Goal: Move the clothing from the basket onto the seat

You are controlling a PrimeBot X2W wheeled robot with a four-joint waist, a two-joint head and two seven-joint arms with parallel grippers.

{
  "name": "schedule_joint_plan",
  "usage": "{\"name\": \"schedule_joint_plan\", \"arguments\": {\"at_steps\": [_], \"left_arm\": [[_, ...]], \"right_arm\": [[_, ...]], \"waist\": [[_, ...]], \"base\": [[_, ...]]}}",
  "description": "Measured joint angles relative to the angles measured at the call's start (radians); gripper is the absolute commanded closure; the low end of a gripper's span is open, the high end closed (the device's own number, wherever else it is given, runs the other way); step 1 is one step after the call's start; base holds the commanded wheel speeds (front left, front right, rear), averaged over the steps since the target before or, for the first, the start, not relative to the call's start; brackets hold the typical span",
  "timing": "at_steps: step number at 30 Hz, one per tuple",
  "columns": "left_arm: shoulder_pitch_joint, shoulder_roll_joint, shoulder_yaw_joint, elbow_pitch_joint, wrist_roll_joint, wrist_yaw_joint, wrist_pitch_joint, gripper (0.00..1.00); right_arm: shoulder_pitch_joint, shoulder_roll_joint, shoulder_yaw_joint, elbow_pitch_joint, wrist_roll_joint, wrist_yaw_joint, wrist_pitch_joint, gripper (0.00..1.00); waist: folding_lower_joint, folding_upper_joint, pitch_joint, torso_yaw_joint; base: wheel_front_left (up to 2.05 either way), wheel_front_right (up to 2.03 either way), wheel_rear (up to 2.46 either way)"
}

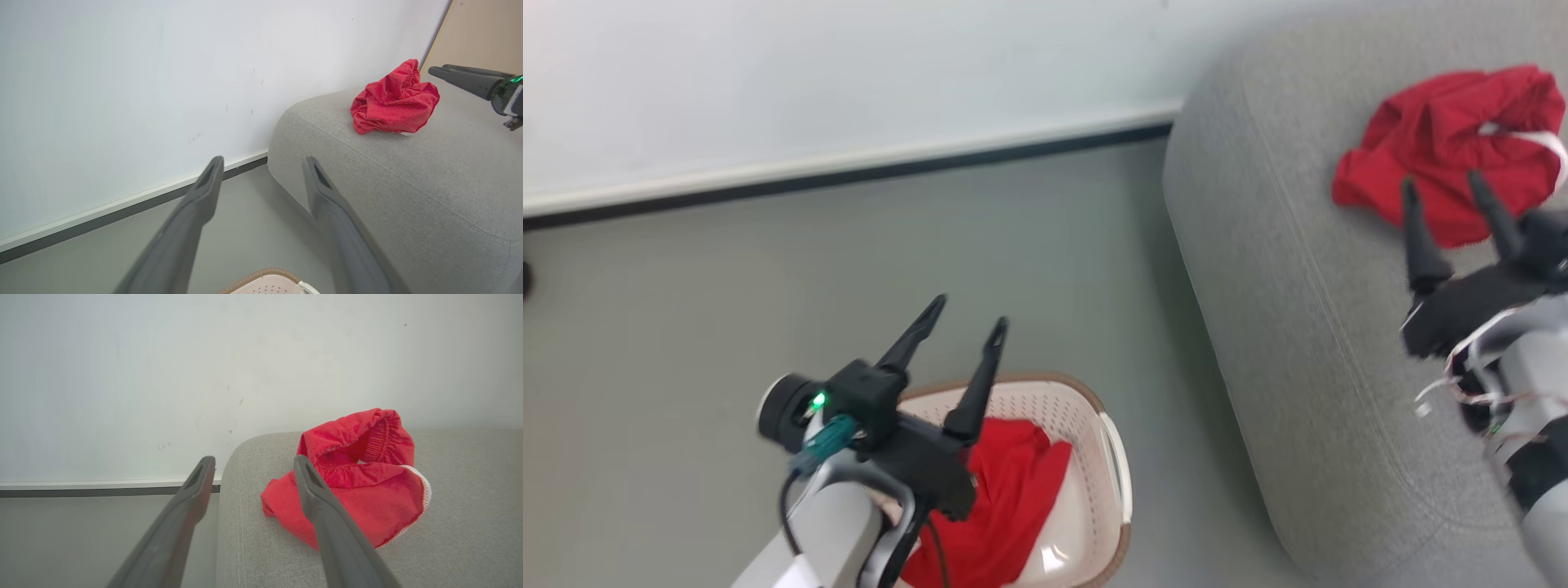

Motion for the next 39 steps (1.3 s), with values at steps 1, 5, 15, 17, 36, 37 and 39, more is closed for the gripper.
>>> {"name": "schedule_joint_plan", "arguments": {"at_steps": [1,5,15,17,36,37,39], "left_arm": [[0.009,0.0,0.011,0.004,-0.003,0.006,0.0,0.0],[0.054,0.012,0.052,0.02,-0.035,0.028,-0.004,0.0],[0.228,0.057,0.144,0.026,-0.051,0.067,-0.005,0.0],[0.268,0.07,0.164,0.007,-0.051,0.076,-0.005,0.0],[0.492,0.101,0.305,-0.154,-0.021,0.094,-0.005,0.0],[0.5,0.1,0.311,-0.16,-0.016,0.097,-0.005,0.0],[0.513,0.1,0.321,-0.168,-0.011,0.101,-0.005,0.0]], "right_arm": [[0.016,0.008,-0.002,-0.013,0.001,0.0,0.0,0.0],[0.087,0.037,-0.003,-0.072,0.001,-0.009,0.0,0.0],[0.338,0.115,-0.004,-0.253,-0.007,-0.072,-0.004,0.0],[0.38,0.122,-0.004,-0.295,-0.008,-0.087,-0.004,0.0],[0.724,0.142,-0.044,-0.652,-0.098,-0.164,-0.004,0.0],[0.737,0.142,-0.051,-0.663,-0.103,-0.164,-0.004,0.0],[0.758,0.141,-0.065,-0.681,-0.105,-0.164,-0.004,0.0]], "waist": [[0.0,0.0,-0.012,0.005],[0.0,0.0,-0.062,0.028],[0.0,-0.0001,-0.202,0.097],[0.0,-0.0001,-0.226,0.107],[0.0002,-0.0001,-0.321,0.141],[0.0002,-0.0001,-0.322,0.14],[0.0002,-0.0001,-0.322,0.139]], "base": [[0.0,0.0,0.0],[0.0,0.0,0.0],[0.0,0.0,0.0],[0.0,0.0,0.0],[0.0,0.0,0.0],[0.0,0.0,0.0],[0.0,0.0,0.0]]}}
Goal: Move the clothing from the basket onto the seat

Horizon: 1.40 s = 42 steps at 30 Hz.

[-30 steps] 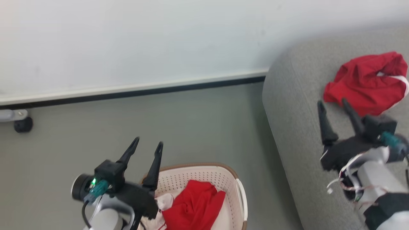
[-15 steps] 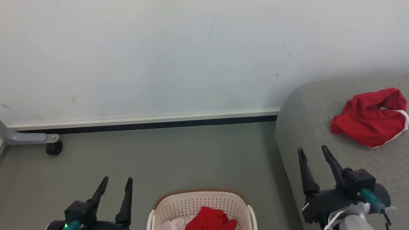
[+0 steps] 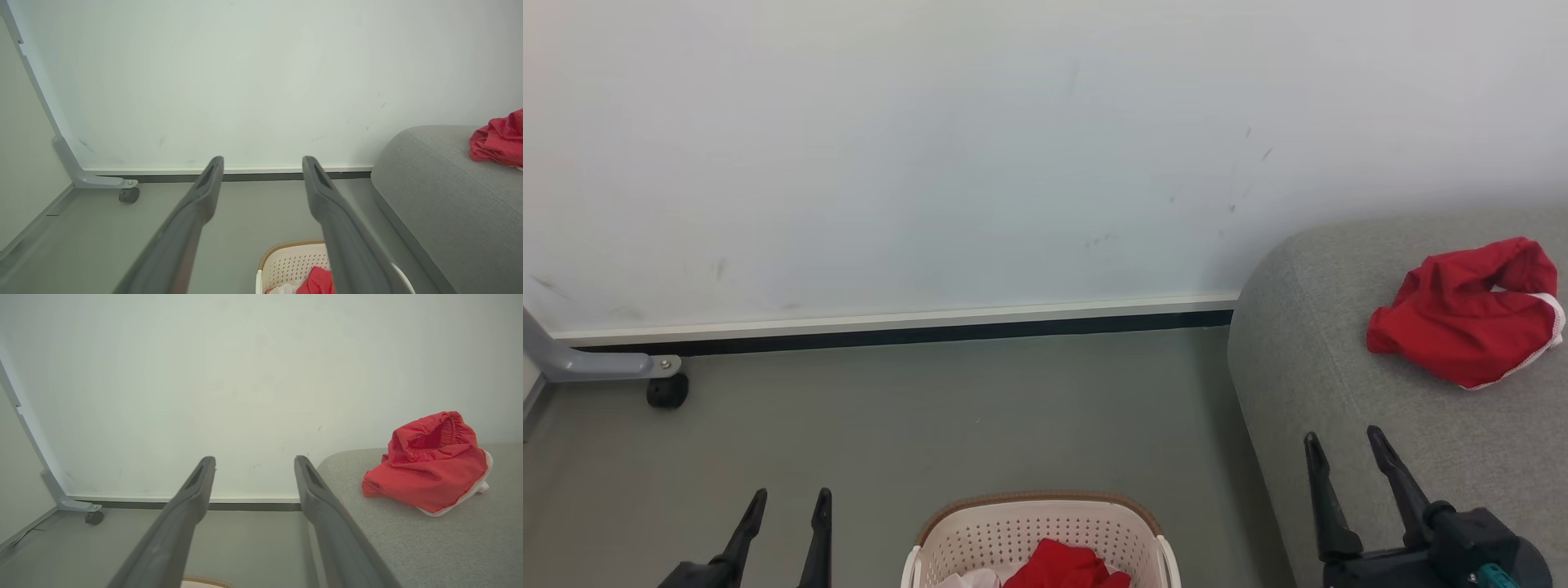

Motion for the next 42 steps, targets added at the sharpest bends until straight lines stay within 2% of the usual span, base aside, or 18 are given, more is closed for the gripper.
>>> {"name": "schedule_joint_plan", "arguments": {"at_steps": [31,42], "left_arm": [[0.058,-0.03,0.066,-0.065,0.08,0.0,0.0,0.0],[0.07,-0.033,0.076,-0.089,0.092,0.0,0.0,0.0]], "right_arm": [[0.091,0.019,-0.086,-0.104,-0.036,-0.009,0.0,0.0],[0.096,0.019,-0.115,-0.124,-0.038,-0.009,0.0,0.0]], "waist": [[0.0,0.0002,0.009,-0.01],[0.0,0.0002,0.054,-0.017]], "base": [[0.0,0.0,0.0],[0.0,0.0,0.0]]}}
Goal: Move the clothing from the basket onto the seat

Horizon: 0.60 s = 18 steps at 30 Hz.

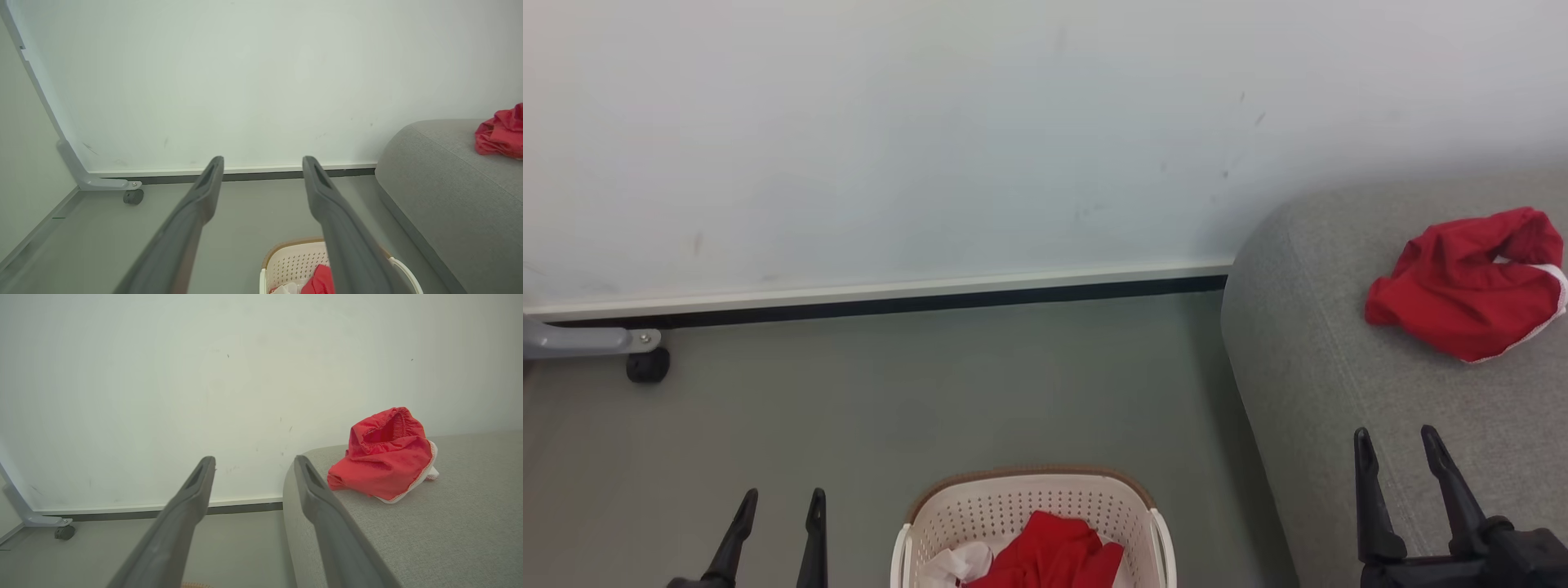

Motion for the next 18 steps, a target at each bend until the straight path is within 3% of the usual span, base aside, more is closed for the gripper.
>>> {"name": "schedule_joint_plan", "arguments": {"at_steps": [8,18], "left_arm": [[-0.068,-0.012,-0.046,0.004,0.015,-0.012,0.0,0.0],[-0.233,-0.076,-0.163,0.102,0.071,-0.062,0.037,0.0]], "right_arm": [[-0.061,-0.008,-0.042,-0.027,-0.003,0.0,0.0,0.0],[-0.186,-0.053,-0.078,-0.06,-0.017,0.002,-0.003,0.0]], "waist": [[0.0001,0.0,0.075,-0.007],[0.0002,0.0001,0.211,-0.025]], "base": [[0.0,0.0,0.0],[0.0,0.0,0.0]]}}
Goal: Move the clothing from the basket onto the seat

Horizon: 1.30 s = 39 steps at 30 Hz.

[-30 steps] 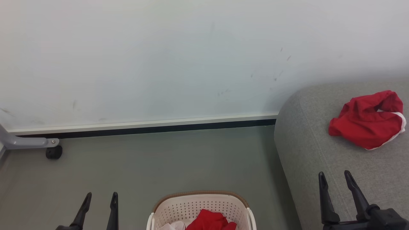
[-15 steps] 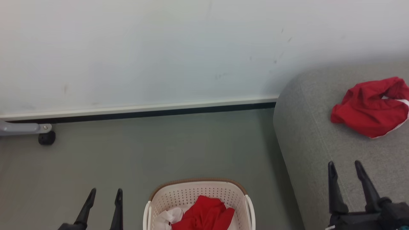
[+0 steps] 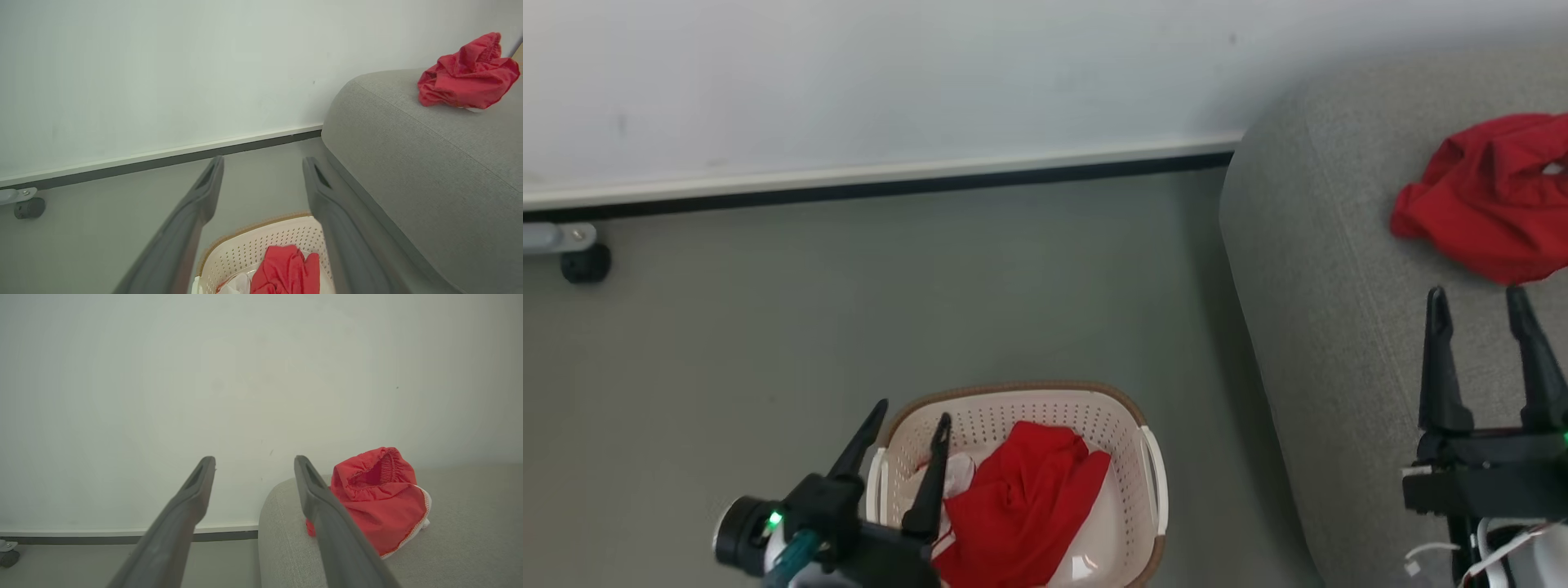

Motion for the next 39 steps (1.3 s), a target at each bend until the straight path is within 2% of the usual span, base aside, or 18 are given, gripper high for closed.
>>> {"name": "schedule_joint_plan", "arguments": {"at_steps": [5,15,39], "left_arm": [[-0.107,-0.053,-0.042,0.085,0.016,-0.009,0.034,0.0],[-0.231,-0.113,-0.091,0.262,0.053,-0.019,0.081,0.0],[-0.444,-0.135,-0.175,0.525,0.13,-0.036,0.132,0.0]], "right_arm": [[-0.07,-0.022,-0.014,-0.027,-0.005,0.008,0.0,0.0],[-0.211,-0.036,-0.019,-0.082,-0.006,0.018,0.009,0.0],[-0.454,-0.057,-0.063,-0.241,-0.023,0.017,0.038,0.0]], "waist": [[0.0,0.0,0.077,-0.013],[0.0,0.0001,0.208,-0.037],[-0.0001,0.0001,0.525,-0.074]], "base": [[0.0,0.0,0.0],[0.0,0.0,0.0],[0.0,0.0,0.0]]}}
